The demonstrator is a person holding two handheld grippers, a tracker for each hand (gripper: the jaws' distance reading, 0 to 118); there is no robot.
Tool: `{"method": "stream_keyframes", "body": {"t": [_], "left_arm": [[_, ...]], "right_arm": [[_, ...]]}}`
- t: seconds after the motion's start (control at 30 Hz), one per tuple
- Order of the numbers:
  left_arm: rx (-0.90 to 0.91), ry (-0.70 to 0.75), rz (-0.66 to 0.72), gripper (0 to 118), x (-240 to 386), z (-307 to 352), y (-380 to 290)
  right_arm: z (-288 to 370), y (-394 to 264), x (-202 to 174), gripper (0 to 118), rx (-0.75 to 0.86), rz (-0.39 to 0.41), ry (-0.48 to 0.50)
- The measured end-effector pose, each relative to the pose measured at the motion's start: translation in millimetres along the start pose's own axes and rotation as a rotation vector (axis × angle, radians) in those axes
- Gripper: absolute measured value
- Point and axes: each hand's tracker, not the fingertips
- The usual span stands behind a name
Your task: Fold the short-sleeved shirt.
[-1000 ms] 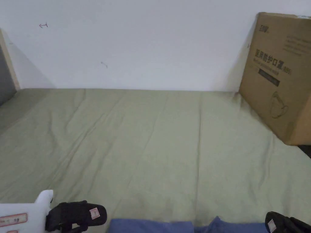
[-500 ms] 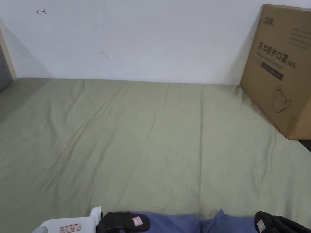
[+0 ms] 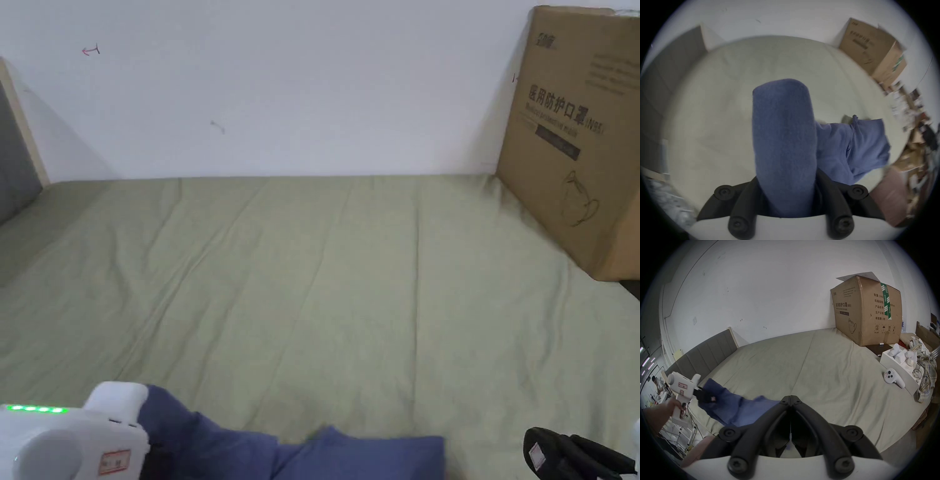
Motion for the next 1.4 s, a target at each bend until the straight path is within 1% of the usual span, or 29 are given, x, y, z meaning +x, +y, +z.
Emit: {"method": "stream_keyframes", "body": {"t": [0.03, 0.07, 0.1, 0.13, 0.17, 0.23, 0.3, 0.33, 0.37, 0.4, 0.43, 0.47, 0.53, 0.57, 0.6, 0.63, 0.73, 0.77, 0.8, 0.83, 0.87, 0.9, 1.0, 1.13, 1.23, 1.3, 1.37, 1.4], "left_arm": [[0.008, 0.064, -0.04, 11, -1, 7, -2], [-0.007, 0.091, -0.059, 11, 1, 10, -3], [-0.025, 0.077, -0.044, 11, 3, 13, -2], [-0.039, 0.027, -0.004, 11, 5, 17, 1], [-0.047, -0.063, 0.07, 11, 9, 19, 4], [-0.068, -0.232, 0.169, 11, 26, 12, 16], [-0.097, -0.381, 0.239, 12, 47, -4, 29], [-0.118, -0.425, 0.243, 14, 65, -14, 35], [-0.126, -0.46, 0.239, 26, 80, -23, 40], [-0.138, -0.504, 0.237, 48, 96, -35, 45], [-0.196, -0.589, 0.273, 74, 115, -48, 47], [-0.211, -0.64, 0.292, 83, 130, -56, 49], [-0.225, -0.757, 0.287, 84, 152, -69, 53], [-0.206, -0.774, 0.256, 91, 155, -73, 56], [-0.191, -0.78, 0.253, 96, 159, -68, 53], [-0.17, -0.777, 0.246, 98, 157, -63, 53], [-0.036, -0.776, 0.261, 98, 130, -32, 50], [-0.007, -0.743, 0.25, 97, 121, -21, 49], [0.017, -0.685, 0.231, 91, 114, -12, 47], [0.051, -0.616, 0.215, 73, 109, -3, 44], [0.08, -0.562, 0.193, 27, 104, 4, 40], [0.101, -0.539, 0.165, 0, 102, 7, 38], [0.11, -0.459, 0.084, 0, 114, 1, 31], [0.01, -0.477, -0.002, 0, 150, -34, 24], [-0.069, -0.448, -0.083, 0, 184, -66, 15], [-0.072, -0.426, -0.145, 0, 202, -82, 9], [-0.072, -0.443, -0.139, 0, 211, -89, 6], [-0.077, -0.486, -0.111, 0, 213, -86, 8]], "right_arm": [[1, -1, 2, 0, 0.002, -0.004, 0.001], [3, -2, 3, 0, 0.003, -0.007, 0.002], [3, -3, 6, 0, 0.005, -0.012, 0.002], [5, -4, 8, 0, 0.006, -0.019, 0.002], [5, -4, 10, 0, 0.005, -0.026, 0.002], [7, -6, 15, 0, 0.003, -0.049, 0.001], [11, -6, 20, 0, 0.005, -0.067, 0.001], [13, -6, 21, 0, 0.006, -0.072, -0.002], [14, -6, 23, 0, 0.007, -0.074, -0.005], [16, -6, 24, 0, 0.008, -0.076, -0.008], [17, -6, 25, 0, 0.01, -0.075, -0.014], [18, -6, 26, 0, 0.01, -0.073, -0.019], [19, -6, 29, 0, 0.01, -0.07, -0.026], [19, -6, 29, 0, 0.008, -0.069, -0.03], [19, -6, 30, 0, 0.006, -0.071, -0.032], [20, -6, 31, 0, 0.005, -0.075, -0.031], [21, -6, 32, 0, 0.017, -0.084, -0.026], [21, -6, 32, 0, 0.019, -0.084, -0.026], [20, -6, 33, 0, 0.021, -0.085, -0.026], [20, -6, 33, 0, 0.023, -0.086, -0.024], [19, -5, 33, 0, 0.025, -0.088, -0.023], [18, -5, 33, 0, 0.026, -0.089, -0.022], [16, -6, 33, 0, 0.023, -0.096, -0.018], [18, -8, 31, 0, 0.017, -0.1, -0.017], [19, -9, 31, 0, 0.01, -0.097, -0.018], [21, -9, 32, 0, 0.008, -0.092, -0.027], [23, -8, 32, 0, 0.011, -0.091, -0.037], [24, -8, 32, 0, 0.012, -0.093, -0.038]]}}
